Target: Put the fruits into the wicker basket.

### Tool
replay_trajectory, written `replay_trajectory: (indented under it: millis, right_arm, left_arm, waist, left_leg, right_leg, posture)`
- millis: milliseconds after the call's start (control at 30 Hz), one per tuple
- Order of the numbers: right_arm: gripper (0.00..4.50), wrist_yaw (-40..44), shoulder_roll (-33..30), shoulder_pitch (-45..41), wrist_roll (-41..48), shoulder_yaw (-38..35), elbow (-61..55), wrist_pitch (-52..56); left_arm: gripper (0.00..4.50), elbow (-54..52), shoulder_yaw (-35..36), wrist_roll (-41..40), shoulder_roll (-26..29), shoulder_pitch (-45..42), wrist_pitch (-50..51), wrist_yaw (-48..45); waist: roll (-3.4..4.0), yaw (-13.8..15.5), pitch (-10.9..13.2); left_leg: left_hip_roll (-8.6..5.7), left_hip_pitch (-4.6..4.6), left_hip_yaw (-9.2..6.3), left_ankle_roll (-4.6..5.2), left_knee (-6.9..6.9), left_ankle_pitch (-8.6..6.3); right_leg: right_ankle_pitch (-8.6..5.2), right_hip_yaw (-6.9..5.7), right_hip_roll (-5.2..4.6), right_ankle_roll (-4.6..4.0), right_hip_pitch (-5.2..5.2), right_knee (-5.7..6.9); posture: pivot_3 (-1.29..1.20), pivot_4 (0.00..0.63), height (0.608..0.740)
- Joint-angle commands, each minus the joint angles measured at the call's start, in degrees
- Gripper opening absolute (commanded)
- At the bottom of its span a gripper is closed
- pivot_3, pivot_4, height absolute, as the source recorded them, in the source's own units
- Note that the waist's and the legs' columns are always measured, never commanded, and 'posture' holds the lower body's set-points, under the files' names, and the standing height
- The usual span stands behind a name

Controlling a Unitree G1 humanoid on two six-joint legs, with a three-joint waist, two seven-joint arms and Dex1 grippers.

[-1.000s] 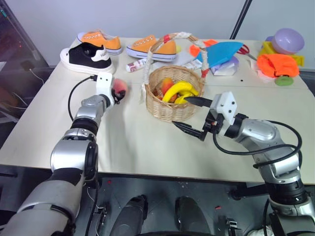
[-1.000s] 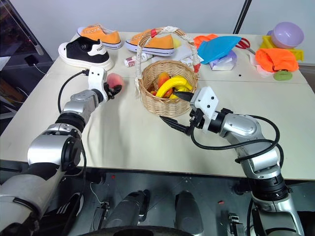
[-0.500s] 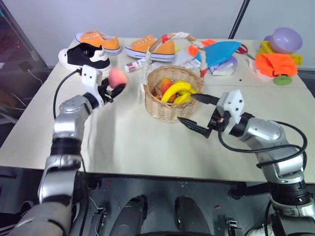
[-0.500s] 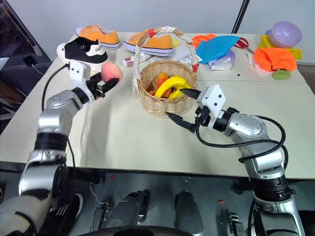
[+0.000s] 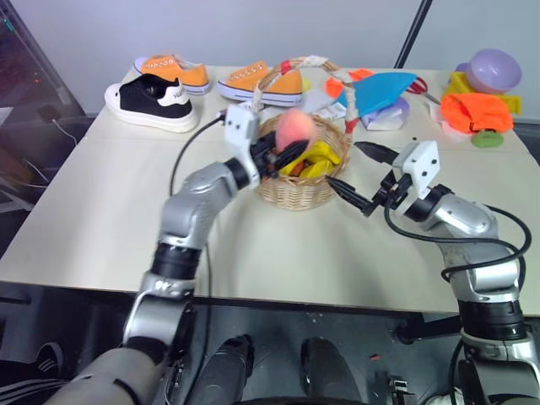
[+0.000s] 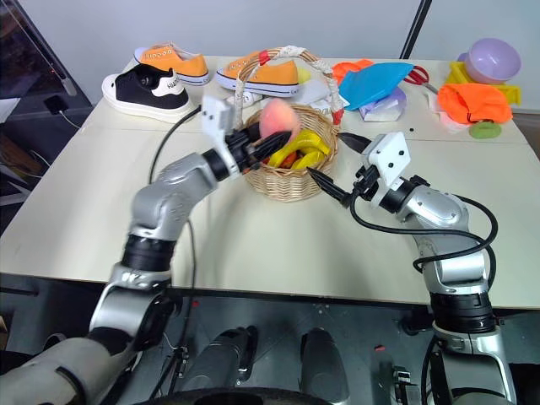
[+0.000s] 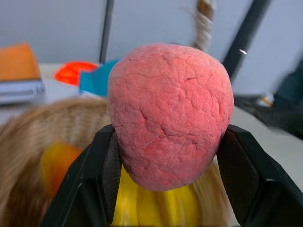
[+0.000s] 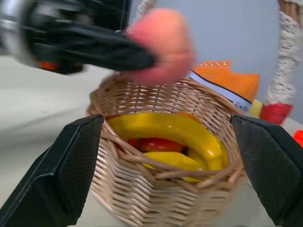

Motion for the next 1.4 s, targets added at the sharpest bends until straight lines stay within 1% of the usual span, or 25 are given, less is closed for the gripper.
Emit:
replay_trajectory:
  millis: [33,67,133,167,200,233,367,433,567,667,733,800,867,933,1067,1233,1267,1300,1333,1367,1400]
  right_arm:
    - [4.5,-0.5,-0.3,0.4,-0.2,-1.3,-2.3,-1.2]
    - [4.5,-0.7,-0.4,0.6,-0.3,-1.4,-2.4,-1.3]
    - [4.5,-1.1,-0.3,0.8,-0.5,-1.4,-2.6,-1.2]
    - [4.5,-1.2,-0.3,0.9,-0.5,-1.4,-2.7,-1.2]
    - [4.5,-1.3,-0.2,0.9,-0.5,-1.4,-2.7,-1.2]
    - [4.5,-1.3,-0.2,0.9,-0.6,-1.3,-2.4,-1.4]
    - [4.5,-1.3,0.0,0.6,-0.6,-1.1,-1.8,-1.6]
    - [4.5,-1.3,0.3,0.2,-0.5,-0.9,-1.5,-1.6]
    - [4.5,-7.9,2.0,-2.2,-4.1,-2.7,3.6,-3.2]
    - [4.5,-11.6,5.6,-4.4,-0.9,-4.5,5.0,-0.2]
    - [4.5,-14.5,7.3,-5.8,-2.6,-4.1,6.3,-0.2]
    - [4.5,-19.0,10.6,-9.1,-3.5,-4.0,9.4,-0.3]
    - [4.5,-19.6,12.3,-11.6,-3.9,-3.2,11.8,-1.0]
    - [4.5,-19.8,13.1,-13.5,-4.9,-2.6,13.8,-2.3]
    - [4.5,-19.9,14.3,-17.7,-6.8,-1.3,21.5,-4.6]
    - [4.5,-19.4,15.2,-20.5,-7.2,-1.3,27.0,-6.2]
    - [3.96,-19.3,15.2,-20.7,-7.3,-1.4,27.7,-6.6]
    - [3.77,-19.0,15.3,-20.9,-7.2,-1.5,28.2,-6.7]
    - [3.22,-18.8,15.3,-21.0,-7.2,-1.6,28.5,-7.0]
    - [2.84,-18.9,15.3,-21.2,-7.2,-1.6,28.8,-7.5]
    - [2.34,-18.7,15.7,-21.4,-6.6,-2.0,28.9,-7.5]
  left_arm:
    - [2.45,0.2,-0.1,1.7,-0.5,-0.8,-1.5,1.1]
    - [2.45,0.2,0.1,1.6,-0.6,-0.6,-1.2,1.0]
    - [3.47,0.4,0.3,1.9,-0.3,-0.1,-1.5,1.0]
    - [3.82,0.7,0.3,3.2,0.2,0.0,-2.4,2.1]
    - [4.31,0.8,0.4,3.8,0.6,0.1,-2.9,2.3]
    - [4.42,0.0,0.6,3.4,1.2,0.4,-2.2,1.5]
    - [4.42,-4.2,0.1,3.2,3.0,2.3,-1.2,-0.4]
    - [4.42,-8.8,-0.6,1.9,4.8,4.7,-0.5,-3.7]
    - [4.42,-20.6,-0.6,-2.2,8.6,11.4,1.9,-8.7]
    - [4.42,-28.0,1.2,-5.3,13.9,17.2,3.5,-12.7]
    - [4.42,-30.8,2.3,-5.2,18.5,21.1,2.5,-15.3]
    - [4.42,-33.0,6.9,-7.4,23.9,26.3,2.9,-18.3]
    - [4.42,-33.7,10.8,-9.0,26.9,29.7,2.4,-19.2]
    - [4.42,-33.8,13.5,-8.8,28.3,32.2,0.2,-18.9]
    - [4.42,-34.6,19.9,-12.0,29.6,39.2,0.4,-18.8]
    - [4.42,-37.0,21.6,-11.9,30.0,42.4,-0.9,-17.2]
    - [4.5,-37.3,21.8,-12.0,30.0,42.8,-0.9,-17.0]
    - [4.5,-37.4,21.8,-12.0,30.0,43.0,-0.9,-16.8]
    - [4.5,-37.6,21.8,-12.0,30.0,43.1,-0.9,-16.7]
    - [4.5,-37.7,21.7,-12.1,29.9,43.1,-0.8,-16.5]
    - [4.5,-37.8,21.7,-12.2,29.8,43.1,-0.8,-16.2]
  waist:
    - [0.02,-0.1,0.0]
    - [0.02,-0.1,0.0]
    - [0.02,0.1,0.0]
    - [0.02,0.1,0.0]
    - [0.02,0.2,0.0]
    - [0.02,0.2,0.0]
    - [0.02,0.2,0.0]
    - [0.02,0.1,0.0]
    - [0.04,0.1,0.0]
    - [0.08,-0.2,0.0]
    - [0.12,-0.2,0.0]
    - [0.13,-0.4,0.0]
    - [0.18,-0.5,0.0]
    - [0.2,-0.1,0.0]
    - [0.19,0.1,0.0]
    - [0.19,0.2,0.0]
    - [0.19,0.1,0.0]
    - [0.19,0.0,0.0]
    - [0.19,0.0,0.0]
    - [0.2,0.0,0.0]
    - [0.2,0.0,0.0]
  left_leg:
    - [0.01,0.0,0.01,0.0,0.0,0.0]
    - [0.02,0.01,0.01,0.0,0.0,0.0]
    - [0.02,0.01,0.01,0.0,0.01,0.0]
    - [0.01,0.01,0.02,0.0,0.02,0.0]
    - [0.01,0.0,0.01,0.0,0.03,0.0]
    - [0.0,0.01,0.01,0.0,0.04,0.0]
    - [0.01,0.01,0.0,0.0,0.02,0.0]
    - [0.01,0.0,0.0,0.0,0.02,0.0]
    - [0.02,0.01,0.01,0.0,0.0,0.0]
    - [0.04,0.02,0.02,-0.01,-0.01,0.01]
    - [0.07,0.05,0.01,-0.02,-0.07,0.01]
    - [0.1,0.05,0.02,-0.03,-0.09,0.02]
    - [0.25,0.07,0.18,-0.04,-0.13,0.02]
    - [0.33,0.06,0.19,-0.05,-0.14,0.02]
    - [0.33,0.05,0.23,-0.05,-0.13,0.02]
    - [0.41,0.05,0.21,-0.05,-0.17,0.02]
    - [0.41,0.05,0.23,-0.05,-0.17,0.02]
    - [0.41,0.05,0.25,-0.06,-0.17,0.02]
    - [0.41,0.05,0.27,-0.05,-0.17,0.02]
    - [0.42,0.06,0.27,-0.06,-0.18,0.01]
    - [0.44,0.06,0.27,-0.06,-0.2,0.01]
  right_leg:
    - [0.0,0.01,0.01,0.0,-0.01,0.0]
    - [0.0,0.03,0.04,0.0,-0.01,0.01]
    - [0.0,0.03,0.05,0.0,-0.01,0.02]
    - [0.0,0.06,0.05,0.0,0.0,0.02]
    - [0.0,0.06,0.05,0.0,0.01,0.02]
    - [0.01,0.07,0.05,0.01,0.01,0.02]
    - [0.0,0.07,0.05,0.0,0.01,0.02]
    - [0.0,0.07,0.05,0.01,0.0,0.02]
    - [0.01,0.12,0.07,0.0,-0.01,0.03]
    - [0.01,0.17,0.08,-0.03,-0.02,0.04]
    - [0.01,0.22,0.13,-0.04,-0.04,0.06]
    - [0.03,0.24,0.17,-0.09,-0.07,0.06]
    - [0.1,0.37,0.27,-0.2,-0.15,0.04]
    - [0.11,0.37,0.36,-0.23,-0.18,0.03]
    - [0.12,0.38,0.36,-0.25,-0.13,-0.07]
    - [0.14,0.35,0.41,-0.29,-0.15,-0.07]
    - [0.16,0.36,0.41,-0.31,-0.15,-0.07]
    - [0.17,0.38,0.41,-0.32,-0.16,-0.08]
    - [0.17,0.39,0.41,-0.32,-0.17,-0.08]
    - [0.17,0.39,0.41,-0.32,-0.17,-0.08]
    - [0.17,0.39,0.43,-0.32,-0.18,-0.08]
  posture:
    - [0.0,0.15,0.74]
    - [0.0,0.15,0.74]
    - [0.0,0.15,0.74]
    - [0.0,0.15,0.74]
    - [0.0,0.15,0.74]
    - [0.0,0.15,0.74]
    - [0.0,0.15,0.74]
    - [0.0,0.15,0.74]
    - [0.0,0.15,0.74]
    - [0.0,0.15,0.74]
    - [0.0,0.15,0.74]
    - [0.0,0.15,0.74]
    - [0.0,0.15,0.74]
    - [0.0,0.15,0.74]
    - [0.0,0.15,0.74]
    - [0.0,0.15,0.74]
    - [0.0,0.15,0.74]
    - [0.0,0.15,0.74]
    - [0.0,0.15,0.74]
    - [0.0,0.15,0.74]
    - [0.0,0.15,0.74]
